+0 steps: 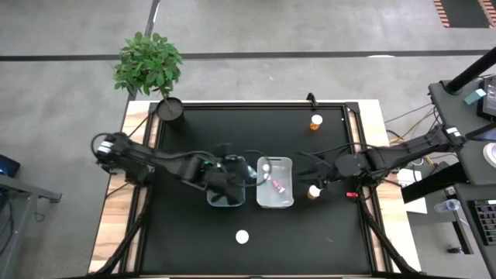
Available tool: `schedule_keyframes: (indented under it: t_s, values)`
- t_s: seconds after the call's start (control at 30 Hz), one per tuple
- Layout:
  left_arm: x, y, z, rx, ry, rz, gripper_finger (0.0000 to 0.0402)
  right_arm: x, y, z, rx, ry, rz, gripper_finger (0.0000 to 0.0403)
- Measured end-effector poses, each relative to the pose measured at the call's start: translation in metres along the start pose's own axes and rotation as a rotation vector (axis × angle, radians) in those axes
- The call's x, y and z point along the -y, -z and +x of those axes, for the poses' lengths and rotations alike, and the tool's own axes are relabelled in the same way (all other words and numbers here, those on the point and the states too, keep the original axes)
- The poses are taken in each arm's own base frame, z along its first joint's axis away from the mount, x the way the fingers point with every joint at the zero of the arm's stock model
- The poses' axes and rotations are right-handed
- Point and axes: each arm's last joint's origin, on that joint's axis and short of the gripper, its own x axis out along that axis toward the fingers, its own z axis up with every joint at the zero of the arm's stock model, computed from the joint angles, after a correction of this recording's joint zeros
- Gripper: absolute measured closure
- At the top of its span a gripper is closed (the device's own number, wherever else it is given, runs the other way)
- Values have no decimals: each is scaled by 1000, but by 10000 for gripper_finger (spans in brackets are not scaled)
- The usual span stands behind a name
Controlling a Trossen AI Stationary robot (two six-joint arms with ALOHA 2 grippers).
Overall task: Pick and place medicine bottles into bin by pill shape (circle, oval)
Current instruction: Put the blue tablet bottle into the white bin
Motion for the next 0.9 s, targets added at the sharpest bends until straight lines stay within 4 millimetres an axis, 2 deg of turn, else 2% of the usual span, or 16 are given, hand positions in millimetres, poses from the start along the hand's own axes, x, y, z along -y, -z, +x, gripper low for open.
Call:
schedule_keyframes:
  t_s: [0.17, 0.37, 0.57, 0.9]
  values:
    - [12, -23, 24, 2, 16, 179, 309, 3, 2, -14, 60, -3, 12, 319]
    - [29, -37, 63, -37, 110, 309, 309, 5, 2, -21, 92, -4, 18, 319]
    - [45, -33, 99, -92, 118, 416, 309, 4, 3, -20, 84, -4, 14, 319]
    - [58, -21, 131, -144, 110, 403, 309, 4, 4, -18, 73, -3, 13, 319]
